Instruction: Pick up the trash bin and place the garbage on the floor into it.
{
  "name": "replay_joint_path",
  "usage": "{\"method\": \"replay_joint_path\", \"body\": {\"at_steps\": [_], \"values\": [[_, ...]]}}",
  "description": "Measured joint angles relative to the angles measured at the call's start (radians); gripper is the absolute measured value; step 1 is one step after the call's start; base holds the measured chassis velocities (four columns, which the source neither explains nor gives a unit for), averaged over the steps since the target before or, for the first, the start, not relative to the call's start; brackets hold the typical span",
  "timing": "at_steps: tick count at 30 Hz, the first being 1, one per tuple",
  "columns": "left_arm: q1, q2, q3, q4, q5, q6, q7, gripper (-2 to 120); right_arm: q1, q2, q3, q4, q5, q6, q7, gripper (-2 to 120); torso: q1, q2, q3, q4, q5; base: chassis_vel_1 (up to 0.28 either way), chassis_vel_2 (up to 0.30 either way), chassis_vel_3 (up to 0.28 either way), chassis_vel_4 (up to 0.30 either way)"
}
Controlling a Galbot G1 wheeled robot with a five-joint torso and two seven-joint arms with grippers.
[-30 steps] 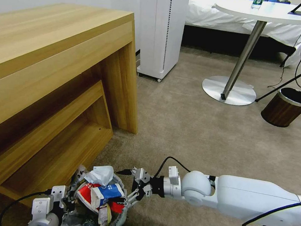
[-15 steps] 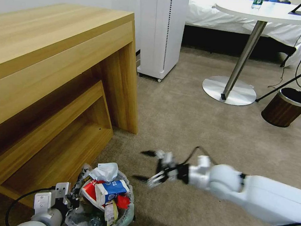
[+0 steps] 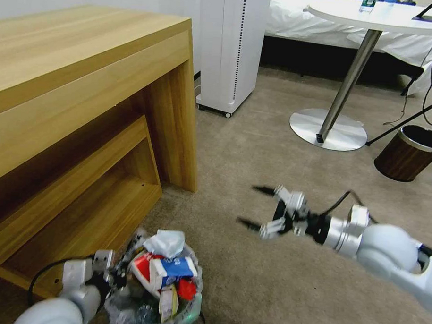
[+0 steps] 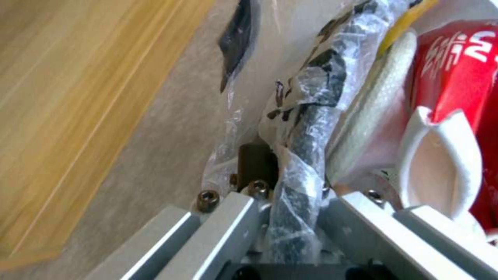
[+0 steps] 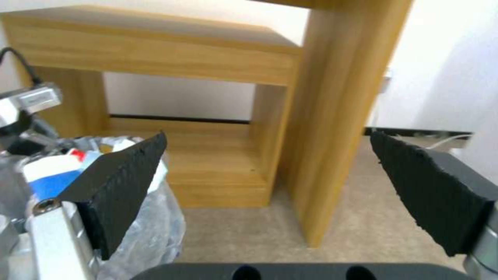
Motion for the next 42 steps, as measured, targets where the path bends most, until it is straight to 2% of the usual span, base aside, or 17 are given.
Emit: {"method": "replay_joint_path", "body": {"at_steps": [3,4,7,8,12,13,16,17,20,27,35,42], "values": [[-0.126,0.018,0.129,0.032,-0.024,-0.011,-0.005,0,0.002,0.005,0.004,-0.034,0.003,0.002,0.011,100,0.0,0.0,0.0,0.0001,0.0001,0.0,0.0,0.0,0.0],[-0.126,0.018,0.129,0.032,-0.024,-0.011,-0.005,0,0.002,0.005,0.004,-0.034,0.003,0.002,0.011,100,0.0,0.0,0.0,0.0001,0.0001,0.0,0.0,0.0,0.0],[-0.268,0.004,0.277,0.069,-0.041,-0.025,-0.012,0,0.002,0.014,0.006,-0.062,0.003,0.003,0.019,100,0.0,0.0,0.0,0.0001,0.0,0.0,0.0,0.0,0.0],[-0.268,0.004,0.277,0.069,-0.041,-0.025,-0.012,0,0.002,0.014,0.006,-0.062,0.003,0.003,0.019,100,0.0,0.0,0.0,0.0001,0.0,0.0,0.0,0.0,0.0],[-0.454,-0.026,0.432,0.124,-0.052,-0.045,-0.019,0,-0.007,0.023,0.006,-0.087,-0.002,0.007,0.026,100,0.0,0.0,0.0,0.0,0.0,0.0,0.0,0.0,0.0],[-0.454,-0.026,0.432,0.124,-0.052,-0.045,-0.019,0,-0.007,0.023,0.006,-0.087,-0.002,0.007,0.026,100,0.0,0.0,0.0,0.0,0.0,0.0,0.0,0.0,0.0],[-0.583,-0.046,0.567,0.164,-0.078,-0.054,-0.032,0,-0.03,0.03,0.013,-0.094,-0.012,0.014,0.027,100,0.0,0.0,0.0,-0.0001,0.0001,0.0,0.0,0.0,0.0],[-0.583,-0.046,0.567,0.164,-0.078,-0.054,-0.032,0,-0.03,0.03,0.013,-0.094,-0.012,0.014,0.027,100,0.0,0.0,0.0,-0.0001,0.0001,0.0,0.0,0.0,0.0],[-0.665,-0.069,0.657,0.196,-0.097,-0.059,-0.043,0,-0.034,0.039,0.018,-0.097,-0.013,0.017,0.027,100,0.0,0.0,0.0,-0.0001,-0.0001,0.0,0.0,0.0,0.0],[-0.697,-0.09,0.719,0.222,-0.085,-0.057,-0.041,0,-0.032,0.053,0.017,-0.113,-0.015,0.02,0.027,100,0.0,0.0,0.0,0.0,-0.0001,0.0,0.0,0.0,0.0],[-0.722,-0.117,0.754,0.246,-0.063,-0.062,-0.045,0,-0.046,0.049,0.024,-0.105,-0.018,0.026,0.027,100,0.0,0.0,0.0,0.0001,0.0001,0.0,0.0,0.0,0.0],[-0.79,-0.151,0.795,0.277,-0.064,-0.093,-0.065,0,-0.068,0.048,0.038,-0.1,-0.02,0.032,0.028,100,0.0,0.0,0.0,-0.0001,-0.0003,0.0,0.0,0.0,0.0]]}}
